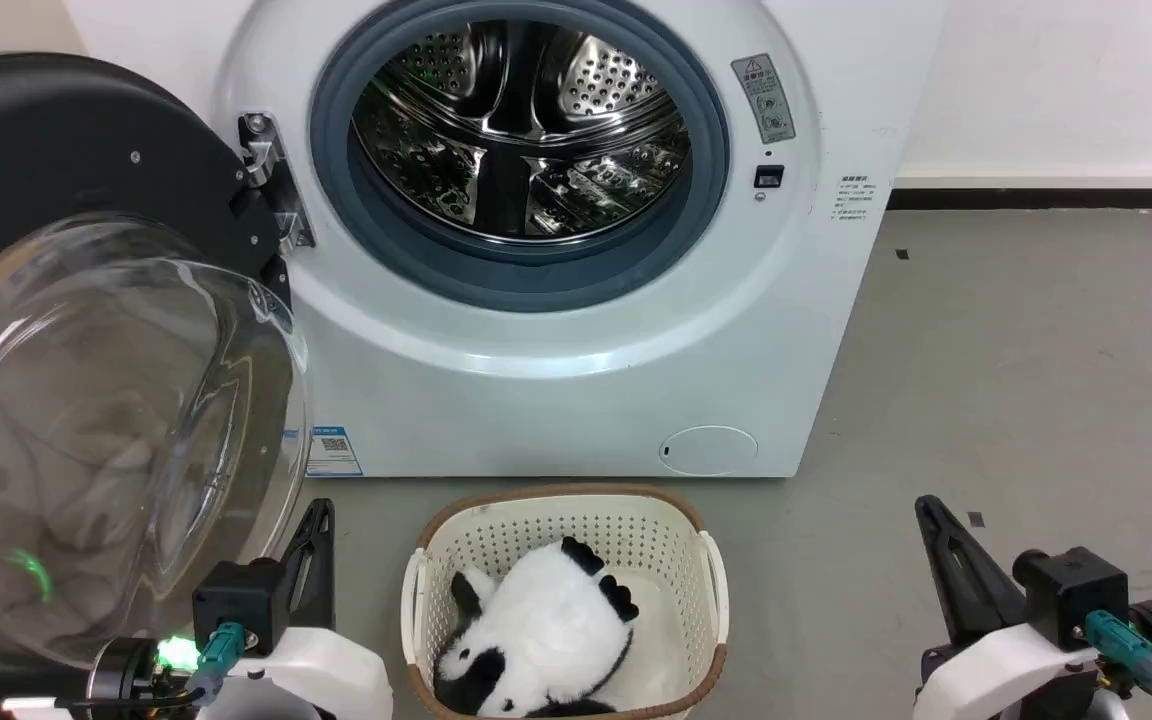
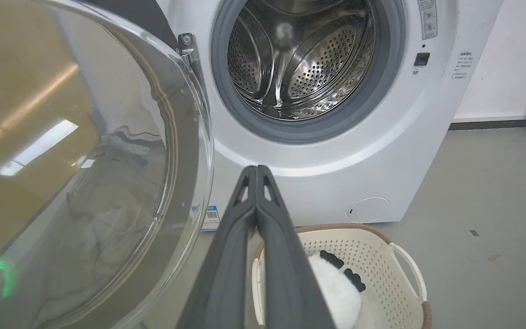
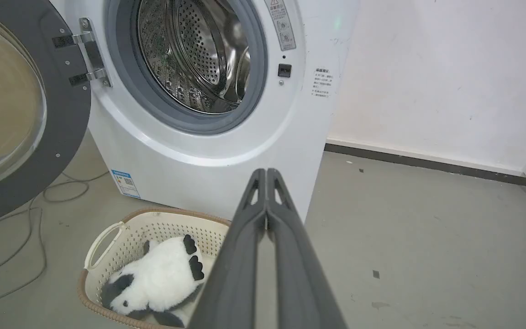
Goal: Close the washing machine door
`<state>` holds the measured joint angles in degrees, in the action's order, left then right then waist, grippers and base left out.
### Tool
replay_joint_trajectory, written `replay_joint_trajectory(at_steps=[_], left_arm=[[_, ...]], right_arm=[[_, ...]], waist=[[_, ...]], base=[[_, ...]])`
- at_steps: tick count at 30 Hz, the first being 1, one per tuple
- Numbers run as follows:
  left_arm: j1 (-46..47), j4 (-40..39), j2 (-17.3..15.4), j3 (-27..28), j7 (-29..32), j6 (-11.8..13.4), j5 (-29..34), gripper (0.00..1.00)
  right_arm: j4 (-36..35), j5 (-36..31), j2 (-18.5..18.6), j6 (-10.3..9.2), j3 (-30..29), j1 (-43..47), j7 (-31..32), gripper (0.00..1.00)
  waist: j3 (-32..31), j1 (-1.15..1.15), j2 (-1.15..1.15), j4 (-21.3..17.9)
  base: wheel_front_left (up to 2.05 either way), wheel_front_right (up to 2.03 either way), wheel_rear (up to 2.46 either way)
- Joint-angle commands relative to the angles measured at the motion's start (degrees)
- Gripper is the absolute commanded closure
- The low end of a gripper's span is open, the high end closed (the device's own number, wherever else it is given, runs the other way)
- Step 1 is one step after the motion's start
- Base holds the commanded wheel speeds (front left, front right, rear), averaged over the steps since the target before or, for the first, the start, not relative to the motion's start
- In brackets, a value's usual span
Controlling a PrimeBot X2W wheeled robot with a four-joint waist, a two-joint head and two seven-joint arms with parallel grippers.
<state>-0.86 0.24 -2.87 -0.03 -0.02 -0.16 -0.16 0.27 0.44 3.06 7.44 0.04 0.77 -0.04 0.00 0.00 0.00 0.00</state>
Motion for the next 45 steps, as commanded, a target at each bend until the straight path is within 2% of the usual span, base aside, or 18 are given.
replay_joint_trajectory(at_steps=[1,4,5,25,45], left_arm=[[0.9,-0.2,0.0,0.0,0.0,0.2,0.2,1.0],[0.9,-0.2,0.0,0.0,0.0,0.2,0.2,1.0],[0.0,0.0,0.0,0.0,0.0,0.0,0.0,0.0],[-0.5,-0.3,-0.1,-0.2,-2.3,0.0,-0.1,0.0],[-1.2,-1.2,-0.3,-0.4,-4.7,0.2,-0.1,0.0]], right_arm=[[-0.3,-0.4,-0.2,0.05,0.0,-0.8,0.0,1.0],[-0.3,-0.4,-0.2,0.05,0.0,-0.8,0.0,1.0],[0.0,0.0,0.0,0.0,0.0,0.0,0.0,0.0],[-0.3,1.8,0.0,0.01,0.0,0.8,-2.3,0.0],[-0.6,4.1,0.3,0.01,1.3,1.5,-4.7,0.0]], waist=[[0.0,0.0,0.0,0.0],[0.0,0.0,0.0,0.0],[0.0,0.0,0.0,0.0],[0.0,0.0,0.0,1.0],[-0.3,0.0,0.0,5.9]], base=[[0.0,0.0,0.0],[0.0,0.0,0.0],[0.0,0.0,0.0],[0.0,0.0,0.0],[0.0,0.0,0.0]])
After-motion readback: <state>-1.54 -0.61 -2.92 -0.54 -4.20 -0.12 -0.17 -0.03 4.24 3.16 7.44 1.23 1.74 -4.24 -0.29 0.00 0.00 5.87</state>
